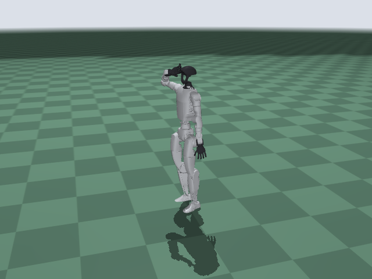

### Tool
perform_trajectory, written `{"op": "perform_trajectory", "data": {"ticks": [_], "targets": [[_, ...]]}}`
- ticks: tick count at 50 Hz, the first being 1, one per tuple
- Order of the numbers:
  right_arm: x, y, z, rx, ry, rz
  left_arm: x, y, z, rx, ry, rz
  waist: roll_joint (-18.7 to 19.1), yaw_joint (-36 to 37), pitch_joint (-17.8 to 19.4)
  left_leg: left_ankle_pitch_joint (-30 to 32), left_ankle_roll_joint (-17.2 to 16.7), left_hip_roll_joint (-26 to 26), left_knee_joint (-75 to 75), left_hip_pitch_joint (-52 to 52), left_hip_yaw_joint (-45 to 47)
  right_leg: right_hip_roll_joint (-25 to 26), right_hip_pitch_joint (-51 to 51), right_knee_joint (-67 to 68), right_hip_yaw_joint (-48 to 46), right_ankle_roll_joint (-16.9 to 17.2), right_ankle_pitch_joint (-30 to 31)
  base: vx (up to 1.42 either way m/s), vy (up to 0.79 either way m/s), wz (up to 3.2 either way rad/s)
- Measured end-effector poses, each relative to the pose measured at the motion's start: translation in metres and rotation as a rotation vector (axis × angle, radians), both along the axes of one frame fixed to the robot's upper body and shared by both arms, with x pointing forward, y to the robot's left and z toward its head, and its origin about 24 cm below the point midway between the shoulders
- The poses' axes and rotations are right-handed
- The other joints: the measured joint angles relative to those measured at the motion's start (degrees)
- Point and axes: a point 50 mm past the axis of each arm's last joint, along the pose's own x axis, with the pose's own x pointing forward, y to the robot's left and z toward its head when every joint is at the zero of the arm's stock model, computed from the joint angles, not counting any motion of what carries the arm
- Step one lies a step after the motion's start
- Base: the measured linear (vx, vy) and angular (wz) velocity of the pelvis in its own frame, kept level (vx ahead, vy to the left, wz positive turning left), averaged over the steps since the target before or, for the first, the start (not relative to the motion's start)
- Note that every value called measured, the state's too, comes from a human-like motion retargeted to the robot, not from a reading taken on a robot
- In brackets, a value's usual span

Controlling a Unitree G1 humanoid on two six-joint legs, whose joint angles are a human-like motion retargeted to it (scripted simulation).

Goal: Upper body actions

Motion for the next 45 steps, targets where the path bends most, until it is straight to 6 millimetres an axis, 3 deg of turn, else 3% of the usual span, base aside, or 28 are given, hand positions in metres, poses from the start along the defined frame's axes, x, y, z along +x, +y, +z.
{"op": "perform_trajectory", "data": {"ticks": [4,8,11,14,17,20,23,26,28,30,32,35,41,45], "targets": [[0.0,0.009,-0.007,-0.114,0.014,0.115,-0.004,-0.007,-0.002,-0.017,0.005,0.024,0.7,-0.9,-0.3,0.1,0.0,0.0,0.0,-0.2,-0.1,0.0,0.0,0.0,-0.2,0.0,0.0,0.0,0.0,0.0],[0.025,-0.014,0.021,0.072,0.083,0.09,-0.009,-0.024,-0.005,-0.056,0.012,0.065,2.6,-1.9,-0.8,0.2,0.1,0.2,0.1,-0.6,0.0,0.2,-0.3,-0.1,-0.2,0.1,0.0,0.0,0.0,0.0],[0.056,-0.065,0.046,0.424,0.14,0.022,-0.011,-0.035,-0.007,-0.085,0.017,0.095,3.9,-2.3,-0.9,0.1,0.1,0.2,0.1,-0.6,0.2,0.2,-0.3,-0.1,0.0,0.1,0.1,0.0,0.0,0.0],[0.087,-0.123,0.045,0.74,0.265,-0.016,-0.012,-0.036,-0.007,-0.087,0.018,0.102,4.0,-2.6,-1.1,0.0,0.2,0.2,0.2,-0.6,0.3,0.2,-0.3,-0.1,0.2,0.1,0.2,0.0,0.0,0.0],[0.11,-0.181,0.024,1.047,0.407,0.004,-0.012,-0.033,-0.007,-0.077,0.016,0.094,3.7,-2.8,-1.2,0.0,0.2,0.3,0.3,-0.7,0.3,0.3,-0.3,-0.2,0.2,0.1,0.2,0.0,0.0,0.0],[0.13,-0.239,-0.017,1.395,0.552,0.117,-0.014,-0.033,-0.007,-0.073,0.017,0.092,4.0,-3.4,-1.2,0.0,0.3,0.5,0.2,-0.7,0.3,0.5,-0.3,-0.2,0.3,0.2,0.3,0.0,0.0,0.0],[0.143,-0.272,-0.056,1.646,0.636,0.275,-0.016,-0.034,-0.007,-0.078,0.022,0.105,4.4,-3.9,-1.3,0.0,0.4,0.7,0.2,-0.7,0.4,0.7,-0.4,-0.2,0.3,0.2,0.3,0.0,0.0,0.0],[0.162,-0.298,-0.113,2.012,0.726,0.613,-0.019,-0.037,-0.007,-0.091,0.032,0.116,5.2,-4.4,-1.1,-0.1,0.4,0.8,0.3,-0.6,0.4,0.9,-0.3,-0.3,0.2,0.1,0.4,0.0,0.0,0.0],[0.174,-0.302,-0.142,2.168,0.793,0.868,-0.019,-0.037,-0.007,-0.093,0.036,0.111,5.5,-4.6,-1.0,-0.1,0.4,0.8,0.3,-0.5,0.5,1.0,-0.3,-0.3,0.2,0.0,0.4,0.0,0.0,0.0],[0.182,-0.302,-0.161,2.214,0.844,1.12,-0.019,-0.036,-0.007,-0.091,0.037,0.102,5.7,-4.8,-0.9,-0.1,0.4,0.9,0.3,-0.5,0.6,1.0,-0.3,-0.3,0.3,0.0,0.4,0.0,0.0,0.0],[0.182,-0.301,-0.168,2.207,0.776,1.293,-0.018,-0.035,-0.007,-0.089,0.036,0.096,5.8,-4.9,-0.8,-0.1,0.4,1.0,0.3,-0.4,0.7,1.1,-0.3,-0.3,0.5,0.0,0.4,0.0,0.0,0.0],[0.175,-0.3,-0.161,2.143,0.624,1.345,-0.019,-0.033,-0.006,-0.085,0.037,0.095,5.7,-4.9,-0.7,-0.2,0.4,1.0,0.4,-0.3,0.8,1.2,-0.3,-0.2,0.7,0.0,0.4,0.0,0.0,0.0],[0.165,-0.269,-0.09,1.813,0.688,1.04,-0.019,-0.031,-0.006,-0.083,0.046,0.092,5.5,-4.6,-1.0,-0.3,0.4,0.9,0.2,-0.1,1.2,1.0,-0.7,-0.1,1.2,-0.1,0.5,0.0,0.0,0.0],[0.146,-0.219,-0.027,1.418,0.682,0.776,-0.017,-0.028,-0.005,-0.074,0.041,0.084,5.1,-4.4,-1.4,-0.3,0.4,0.8,0.0,-0.2,1.4,0.8,-1.1,0.0,1.4,-0.2,0.6,0.0,0.0,0.0]]}}
